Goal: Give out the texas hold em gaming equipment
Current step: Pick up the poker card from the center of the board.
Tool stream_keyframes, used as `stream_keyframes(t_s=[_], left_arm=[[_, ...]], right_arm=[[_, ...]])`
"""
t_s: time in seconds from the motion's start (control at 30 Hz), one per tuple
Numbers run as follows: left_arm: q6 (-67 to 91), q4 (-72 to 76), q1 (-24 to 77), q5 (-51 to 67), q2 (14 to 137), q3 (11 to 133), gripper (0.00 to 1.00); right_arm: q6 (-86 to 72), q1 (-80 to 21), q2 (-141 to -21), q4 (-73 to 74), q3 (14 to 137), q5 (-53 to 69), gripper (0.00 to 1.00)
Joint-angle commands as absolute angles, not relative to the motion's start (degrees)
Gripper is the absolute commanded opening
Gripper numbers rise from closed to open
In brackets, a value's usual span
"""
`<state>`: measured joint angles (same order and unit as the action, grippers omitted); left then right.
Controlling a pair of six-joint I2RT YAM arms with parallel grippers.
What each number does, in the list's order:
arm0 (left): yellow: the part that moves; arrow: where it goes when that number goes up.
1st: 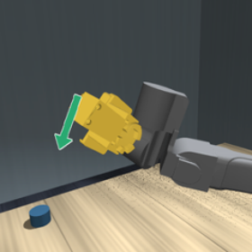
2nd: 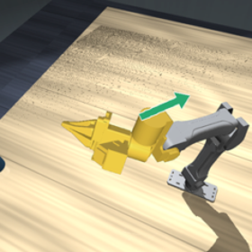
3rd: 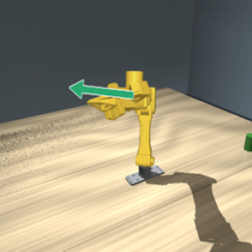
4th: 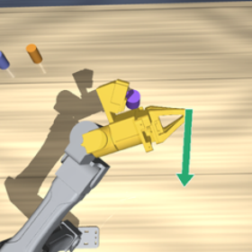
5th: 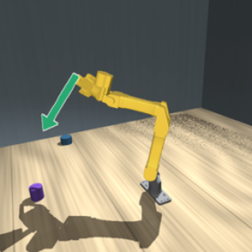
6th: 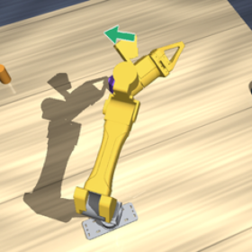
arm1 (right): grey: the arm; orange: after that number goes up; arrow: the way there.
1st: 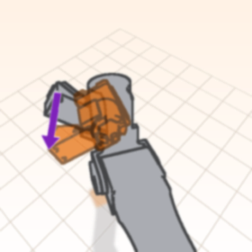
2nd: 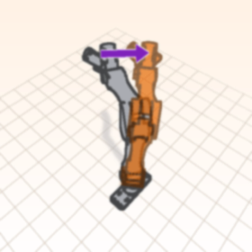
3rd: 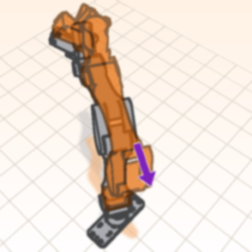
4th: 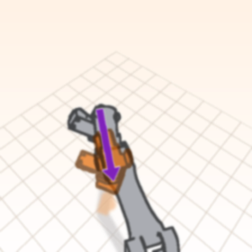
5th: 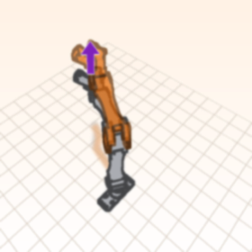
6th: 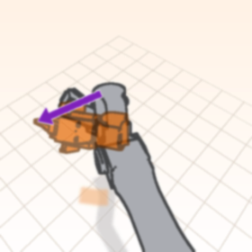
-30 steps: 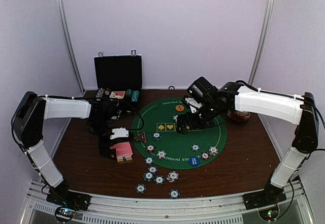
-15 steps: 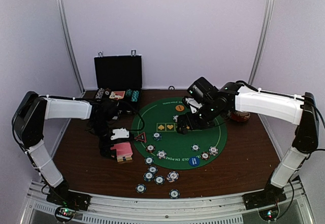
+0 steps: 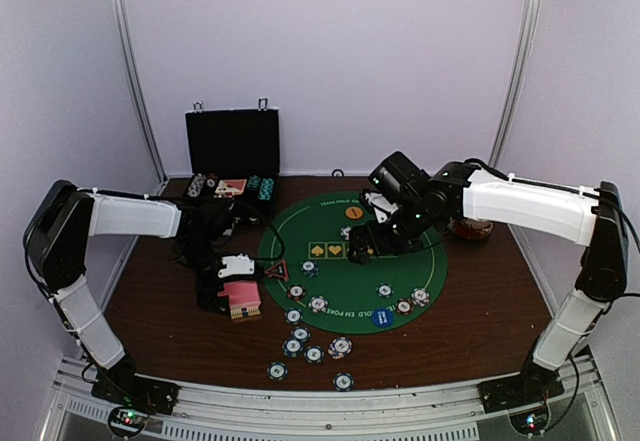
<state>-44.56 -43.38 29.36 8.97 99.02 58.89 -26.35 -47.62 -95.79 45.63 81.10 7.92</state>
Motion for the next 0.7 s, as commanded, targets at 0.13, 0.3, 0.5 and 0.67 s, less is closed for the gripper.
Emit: stream_keyframes(t_s=[0.13,0.3,0.5,0.67], left_arm=[[-46.12,-40.53,29.75,7.27,100.99,58.1,0.98],[-46.25,-39.14,30.72,5.38,100.11,57.28,0.97],[-45.68,-38.94,31.22,3.92,99.05,57.8,0.96],[-45.3,-38.3,31.28,3.37,98.92,58.01,0.94]], right_arm=[[-26.8,-47.85,-94.31,45.89,81.06,7.94,1.0],[-26.85,-47.82,-94.48,45.71,81.07,8.0,1.0],[-26.81,-47.83,-94.74,45.44,80.96,8.26,0.99],[-26.74,-47.87,-94.84,45.31,80.78,8.65,0.99]])
